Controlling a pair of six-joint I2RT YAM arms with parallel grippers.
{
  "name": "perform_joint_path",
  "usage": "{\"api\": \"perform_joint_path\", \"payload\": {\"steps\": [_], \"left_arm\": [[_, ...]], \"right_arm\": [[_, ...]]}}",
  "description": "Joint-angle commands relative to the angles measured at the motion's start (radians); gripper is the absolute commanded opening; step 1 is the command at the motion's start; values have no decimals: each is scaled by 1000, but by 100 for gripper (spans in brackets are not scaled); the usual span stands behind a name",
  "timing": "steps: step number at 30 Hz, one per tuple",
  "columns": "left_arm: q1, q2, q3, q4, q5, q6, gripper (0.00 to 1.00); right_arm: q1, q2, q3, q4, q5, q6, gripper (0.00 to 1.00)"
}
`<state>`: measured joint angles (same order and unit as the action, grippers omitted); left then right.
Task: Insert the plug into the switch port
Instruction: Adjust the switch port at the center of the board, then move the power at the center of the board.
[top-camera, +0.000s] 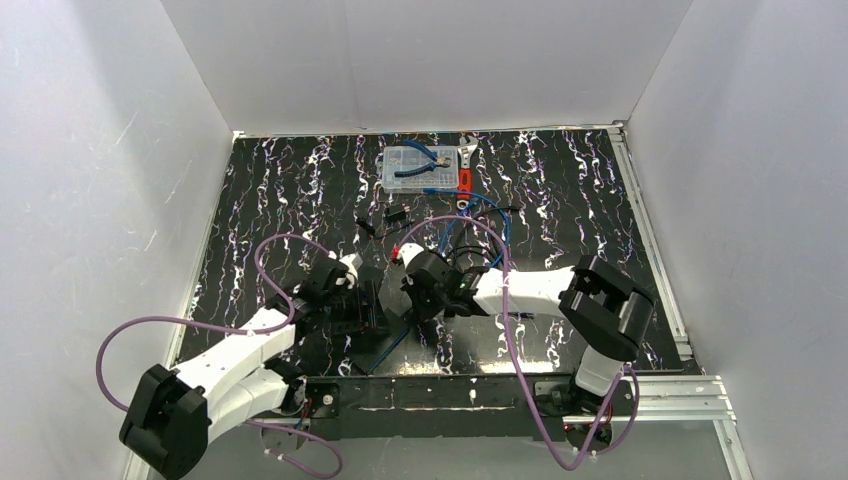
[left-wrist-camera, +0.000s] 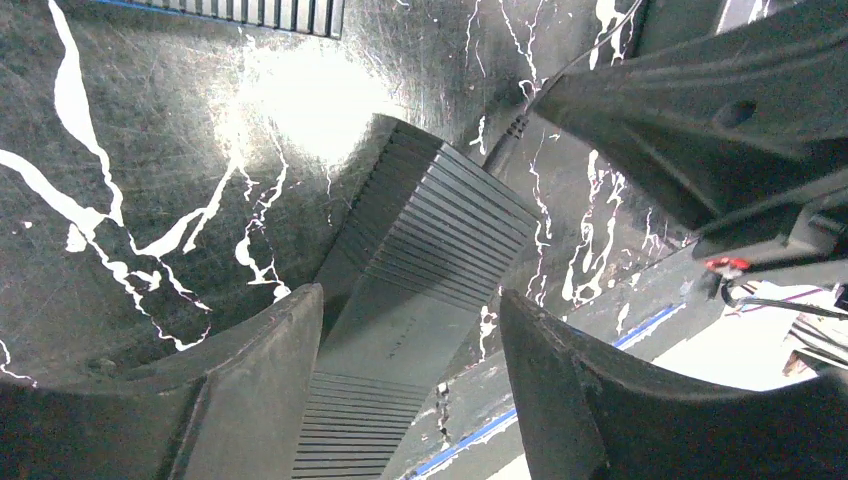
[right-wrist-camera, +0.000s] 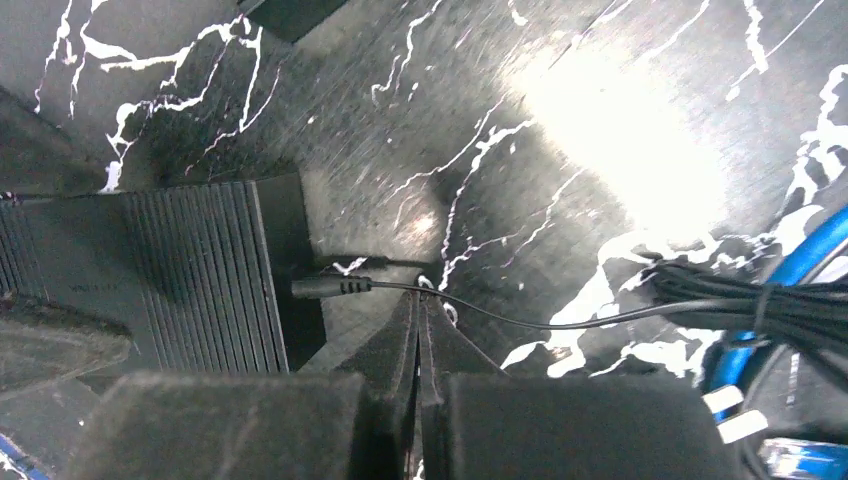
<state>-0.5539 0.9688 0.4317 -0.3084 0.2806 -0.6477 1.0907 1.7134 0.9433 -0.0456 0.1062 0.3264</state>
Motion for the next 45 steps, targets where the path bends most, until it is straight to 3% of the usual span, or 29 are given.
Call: {"api": "perform_joint_path", "payload": {"steps": [1,6,13,23,28,33,45], "left_arm": [[-5,-52,-12,-42,11,-22,63],[-4,-87,3,-67,-18,-24,65],[-4,-114,50,-107,-76,8,69],[-5,-189,89,-140,-105,25,83],[-4,-237,128,-174,-134,41,91],[-4,-276,181,-225,-183,71,98],[-4,-355,235,-317,-252,96,98]], "right_arm": [[-17,1,54,15,-22,-78,1],[-17,-67,8,-40,-48,-101,3],[-18,-315,-127,-124,12,-97,12],[-54,-561,-230,-255,181,-51,36],[-119,-563,-248,-312,162,17,39],[-145,-526,-276,-290,105,51,36],[-162,-334,-249,-147,47,82,36]]}}
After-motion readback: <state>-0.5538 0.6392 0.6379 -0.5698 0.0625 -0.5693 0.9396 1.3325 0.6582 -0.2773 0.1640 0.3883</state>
